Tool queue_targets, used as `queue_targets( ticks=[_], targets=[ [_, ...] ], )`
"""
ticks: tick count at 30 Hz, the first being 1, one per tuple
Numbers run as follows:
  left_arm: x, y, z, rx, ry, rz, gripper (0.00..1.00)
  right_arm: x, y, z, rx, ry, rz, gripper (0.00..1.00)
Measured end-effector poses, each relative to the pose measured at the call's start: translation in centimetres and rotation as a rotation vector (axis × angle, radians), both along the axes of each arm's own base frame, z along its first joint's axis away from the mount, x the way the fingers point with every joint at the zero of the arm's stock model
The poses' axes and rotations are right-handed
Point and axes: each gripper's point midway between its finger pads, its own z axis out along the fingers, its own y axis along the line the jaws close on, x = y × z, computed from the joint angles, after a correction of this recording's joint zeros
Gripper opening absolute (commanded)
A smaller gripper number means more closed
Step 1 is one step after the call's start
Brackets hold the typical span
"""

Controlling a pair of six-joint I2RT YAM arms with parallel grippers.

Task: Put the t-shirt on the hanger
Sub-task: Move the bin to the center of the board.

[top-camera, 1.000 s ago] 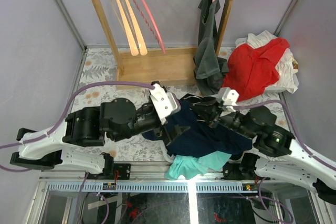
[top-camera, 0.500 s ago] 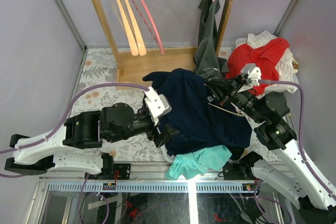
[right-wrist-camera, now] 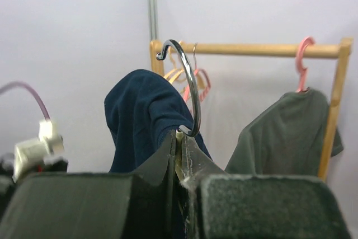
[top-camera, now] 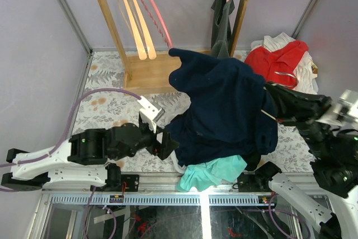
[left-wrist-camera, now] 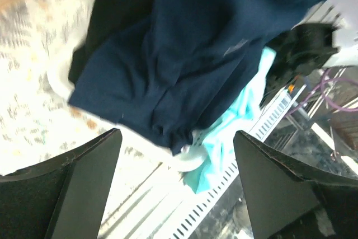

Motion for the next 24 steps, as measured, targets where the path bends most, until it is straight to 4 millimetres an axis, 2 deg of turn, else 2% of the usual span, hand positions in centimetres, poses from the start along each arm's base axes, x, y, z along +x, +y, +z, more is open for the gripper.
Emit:
queue_targets(
  ticks=[5, 9, 13, 18, 22, 24],
  targets=[
    [-0.2, 0.3, -7.1, 0.060, 0.152, 0.109, 0.82, -2.0, -2.9, 2.5, 0.063, -0.054, -0.071, 0.00],
    [-0.1, 0.3, -11.2, 0.082, 0.223, 0.192, 0.84, -2.7, -5.0, 3.8, 0.083, -0.077, -0.151, 0.00],
    [0.4, 0.1, -13.4, 0.079, 0.259, 0.265, 0.89, -4.0, -6.9, 5.4, 0.109, -0.118, -0.186, 0.00],
    [1.3, -0.5, -15.6, 0.088, 0.290, 0.359, 0.90, -6.0, -8.7, 6.9, 0.146, -0.172, -0.157, 0.00],
    [1.5, 0.1, -19.3, 0.143, 0.323, 0.425, 0.90, -6.3, -9.3, 7.3, 0.153, -0.188, -0.147, 0.00],
    [1.4, 0.6, -20.8, 0.160, 0.342, 0.454, 0.85, -6.3, -9.4, 7.3, 0.144, -0.191, -0.152, 0.00]
  ],
)
